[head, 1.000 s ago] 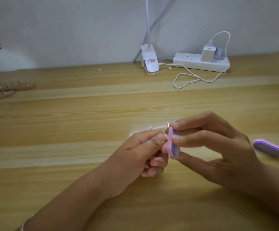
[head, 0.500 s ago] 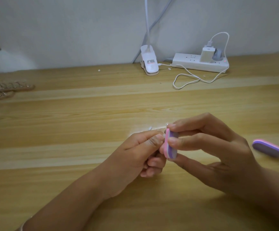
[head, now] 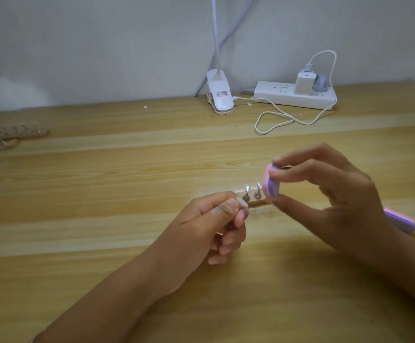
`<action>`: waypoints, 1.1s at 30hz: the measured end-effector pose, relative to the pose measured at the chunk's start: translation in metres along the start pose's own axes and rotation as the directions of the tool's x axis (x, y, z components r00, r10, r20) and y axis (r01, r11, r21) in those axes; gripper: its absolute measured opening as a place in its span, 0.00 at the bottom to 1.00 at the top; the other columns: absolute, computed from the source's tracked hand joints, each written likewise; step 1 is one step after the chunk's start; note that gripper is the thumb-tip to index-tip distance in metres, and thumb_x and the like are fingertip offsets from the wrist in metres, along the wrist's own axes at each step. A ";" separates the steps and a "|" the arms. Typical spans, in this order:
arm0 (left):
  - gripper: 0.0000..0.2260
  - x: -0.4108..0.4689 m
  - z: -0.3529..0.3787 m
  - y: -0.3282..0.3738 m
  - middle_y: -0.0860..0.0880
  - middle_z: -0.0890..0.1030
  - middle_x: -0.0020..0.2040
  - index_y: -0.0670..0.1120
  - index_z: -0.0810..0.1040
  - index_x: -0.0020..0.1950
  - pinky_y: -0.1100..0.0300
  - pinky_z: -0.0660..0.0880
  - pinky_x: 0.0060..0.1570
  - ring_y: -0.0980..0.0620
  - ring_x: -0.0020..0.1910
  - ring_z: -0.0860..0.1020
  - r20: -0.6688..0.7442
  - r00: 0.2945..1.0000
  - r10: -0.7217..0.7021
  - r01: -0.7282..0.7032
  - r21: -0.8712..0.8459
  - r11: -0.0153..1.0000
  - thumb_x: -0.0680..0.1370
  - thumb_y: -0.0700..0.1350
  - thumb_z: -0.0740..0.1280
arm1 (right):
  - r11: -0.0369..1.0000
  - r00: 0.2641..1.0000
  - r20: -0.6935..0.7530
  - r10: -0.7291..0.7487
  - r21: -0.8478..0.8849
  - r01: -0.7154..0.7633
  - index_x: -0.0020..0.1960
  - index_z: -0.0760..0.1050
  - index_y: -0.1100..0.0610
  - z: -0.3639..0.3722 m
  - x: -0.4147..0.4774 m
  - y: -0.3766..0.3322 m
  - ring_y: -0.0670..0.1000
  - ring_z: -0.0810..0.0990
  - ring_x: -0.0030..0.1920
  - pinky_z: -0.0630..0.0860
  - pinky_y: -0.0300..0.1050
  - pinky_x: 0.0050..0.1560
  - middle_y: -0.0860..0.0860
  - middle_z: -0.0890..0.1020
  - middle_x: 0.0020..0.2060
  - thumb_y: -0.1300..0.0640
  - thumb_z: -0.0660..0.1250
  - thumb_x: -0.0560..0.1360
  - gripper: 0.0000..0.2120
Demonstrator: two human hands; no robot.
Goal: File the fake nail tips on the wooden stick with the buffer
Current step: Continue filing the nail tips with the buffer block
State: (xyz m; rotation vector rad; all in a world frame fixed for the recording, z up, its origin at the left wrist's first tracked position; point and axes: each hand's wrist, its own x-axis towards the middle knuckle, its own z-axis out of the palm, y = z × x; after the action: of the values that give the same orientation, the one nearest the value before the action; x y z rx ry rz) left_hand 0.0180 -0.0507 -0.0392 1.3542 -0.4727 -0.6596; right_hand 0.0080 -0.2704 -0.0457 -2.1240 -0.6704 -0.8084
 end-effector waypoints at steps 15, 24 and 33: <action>0.09 0.000 0.000 -0.007 0.58 0.77 0.35 0.50 0.81 0.44 0.72 0.68 0.31 0.63 0.32 0.74 -0.121 0.928 0.353 -0.229 0.560 0.796 0.79 0.42 0.63 | 0.997 0.988 0.134 -0.081 0.017 0.080 0.53 0.83 0.64 0.007 -0.007 -0.014 0.49 0.82 0.54 0.77 0.37 0.56 0.58 0.80 0.53 0.62 0.73 0.73 0.09; 0.08 0.001 0.001 -0.007 0.56 0.79 0.35 0.50 0.83 0.46 0.71 0.68 0.32 0.62 0.33 0.75 -0.124 0.921 0.370 -0.249 0.543 0.802 0.78 0.42 0.65 | 0.993 0.983 0.146 -0.115 0.049 0.109 0.53 0.84 0.64 0.011 -0.010 -0.017 0.49 0.82 0.55 0.78 0.40 0.56 0.58 0.80 0.54 0.62 0.73 0.76 0.07; 0.07 0.002 -0.001 -0.007 0.48 0.84 0.39 0.50 0.84 0.47 0.54 0.74 0.33 0.49 0.36 0.78 -0.155 0.897 0.414 -0.282 0.520 0.806 0.77 0.40 0.68 | 0.993 0.980 0.160 -0.115 0.042 0.110 0.53 0.83 0.63 0.011 -0.010 -0.016 0.48 0.82 0.55 0.76 0.37 0.57 0.58 0.80 0.54 0.63 0.74 0.74 0.09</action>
State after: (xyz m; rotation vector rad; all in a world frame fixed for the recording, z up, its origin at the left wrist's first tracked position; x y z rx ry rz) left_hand 0.0186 -0.0520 -0.0459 1.7421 -0.6841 -0.0355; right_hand -0.0054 -0.2542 -0.0515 -2.1530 -0.8908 -0.6832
